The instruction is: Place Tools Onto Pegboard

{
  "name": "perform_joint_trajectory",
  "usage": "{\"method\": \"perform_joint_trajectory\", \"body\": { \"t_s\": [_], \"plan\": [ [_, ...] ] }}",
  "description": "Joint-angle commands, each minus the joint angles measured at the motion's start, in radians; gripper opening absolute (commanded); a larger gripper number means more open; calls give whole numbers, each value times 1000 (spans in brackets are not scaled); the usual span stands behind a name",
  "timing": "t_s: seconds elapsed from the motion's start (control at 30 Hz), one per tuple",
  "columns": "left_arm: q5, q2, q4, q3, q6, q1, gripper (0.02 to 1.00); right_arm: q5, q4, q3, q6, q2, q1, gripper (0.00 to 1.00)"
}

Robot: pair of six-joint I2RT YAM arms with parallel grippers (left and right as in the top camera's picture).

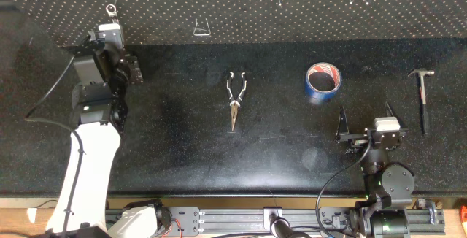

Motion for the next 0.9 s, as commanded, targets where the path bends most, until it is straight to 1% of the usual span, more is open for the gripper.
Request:
{"method": "perform_joint_trajectory", "body": {
  "t_s": [0.03,0.4,0.6,0.67,0.7,0.73,0.8,0.83,0.87,0.9],
  "plan": [
    [-15,39,52,7,9,-3,29,-6,-3,-4,-14,-7,-2,991],
    [-14,107,151,8,9,-3,31,-6,-3,-4,-14,-7,-2,991],
    [-15,146,188,19,9,-3,77,-6,-3,-4,-14,-7,-2,991],
    [-15,148,188,19,9,-3,176,-6,-3,-4,-14,-7,-2,991],
    [-15,148,188,19,9,-3,183,-6,-3,-4,-14,-7,-2,991],
    [-15,148,188,19,9,-3,288,-6,-3,-4,-14,-7,-2,991],
    [-16,148,188,19,9,-3,441,-6,-3,-4,-14,-7,-2,991],
    [-19,148,195,19,9,-3,564,-6,-3,-4,-14,-7,-2,991],
    [-41,144,194,19,9,-3,722,-6,-3,-4,-14,-7,-2,991],
    [-81,135,193,19,9,-3,899,-6,-3,-4,-14,-7,-2,991]
  ]
}}
